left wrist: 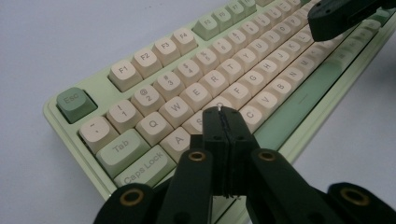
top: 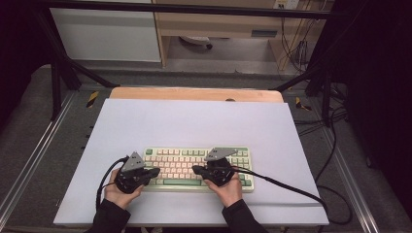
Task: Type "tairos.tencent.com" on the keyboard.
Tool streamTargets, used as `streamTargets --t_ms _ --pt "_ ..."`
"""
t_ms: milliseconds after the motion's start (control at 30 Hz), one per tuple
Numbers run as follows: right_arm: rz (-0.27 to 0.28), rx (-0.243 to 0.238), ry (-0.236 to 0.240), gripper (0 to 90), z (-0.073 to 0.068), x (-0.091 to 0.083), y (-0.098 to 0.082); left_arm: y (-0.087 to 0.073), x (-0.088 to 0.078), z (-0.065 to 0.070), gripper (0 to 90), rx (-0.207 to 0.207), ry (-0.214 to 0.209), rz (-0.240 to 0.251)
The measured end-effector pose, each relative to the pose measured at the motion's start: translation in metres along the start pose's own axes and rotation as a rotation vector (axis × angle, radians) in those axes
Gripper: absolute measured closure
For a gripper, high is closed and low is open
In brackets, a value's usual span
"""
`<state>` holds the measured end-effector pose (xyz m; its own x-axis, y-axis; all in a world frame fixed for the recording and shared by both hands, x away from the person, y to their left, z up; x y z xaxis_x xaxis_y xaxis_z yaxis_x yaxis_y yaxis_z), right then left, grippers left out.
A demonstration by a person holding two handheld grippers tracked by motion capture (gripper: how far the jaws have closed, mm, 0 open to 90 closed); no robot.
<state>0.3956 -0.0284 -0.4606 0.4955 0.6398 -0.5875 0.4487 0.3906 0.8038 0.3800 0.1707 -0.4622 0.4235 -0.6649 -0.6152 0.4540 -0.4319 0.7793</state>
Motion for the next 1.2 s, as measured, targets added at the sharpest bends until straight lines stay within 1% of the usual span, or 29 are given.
streamTargets --t_ms 167,233,667,733,867,1000,1033,1100,1133,1200 --pt "-0.022 -0.002 0.005 90.0 -0.002 0.005 -0.006 0.000 0.000 0.000 89.1 0.000 0.000 0.000" --pt "-0.027 0.004 0.005 90.0 -0.003 0.007 -0.008 0.000 0.000 0.000 89.1 0.001 0.000 0.000" --pt "-0.052 -0.006 0.003 90.0 -0.005 0.014 -0.016 0.001 -0.001 0.000 89.2 -0.001 0.000 0.003" --pt "-0.050 -0.007 0.005 90.0 -0.006 0.013 -0.016 0.001 -0.001 0.000 89.1 -0.001 -0.001 0.004" --pt "-0.020 -0.015 -0.004 90.0 -0.003 0.005 -0.009 0.002 -0.002 0.000 89.0 0.000 -0.001 0.010" --pt "0.003 -0.031 -0.034 90.0 0.004 -0.010 0.001 0.005 -0.005 -0.001 87.5 0.000 0.000 0.018" --pt "0.008 -0.030 -0.037 88.5 0.007 -0.014 0.002 0.005 -0.006 -0.001 86.2 -0.003 -0.003 0.022" --pt "0.016 -0.024 -0.046 84.4 0.014 -0.022 0.004 0.006 -0.007 -0.002 82.1 -0.002 -0.012 0.020" --pt "0.015 -0.014 -0.050 81.7 0.018 -0.026 0.003 0.006 -0.008 -0.002 78.8 0.001 -0.013 0.015" --pt "0.012 -0.008 -0.074 74.8 0.027 -0.033 0.000 0.005 -0.011 -0.004 70.2 0.008 -0.012 0.011"
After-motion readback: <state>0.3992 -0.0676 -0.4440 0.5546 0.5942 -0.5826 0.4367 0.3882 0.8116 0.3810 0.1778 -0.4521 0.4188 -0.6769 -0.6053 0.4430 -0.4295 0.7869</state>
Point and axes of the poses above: each handheld gripper's, and its own axes: x roughly forward along the jaws, y roughly out of its top, z roughly to its right, the point moved 7 cm from there along x, roughly forward along the jaws, and after that the axes turned 7 degrees about -y, right-handed, at the moved point
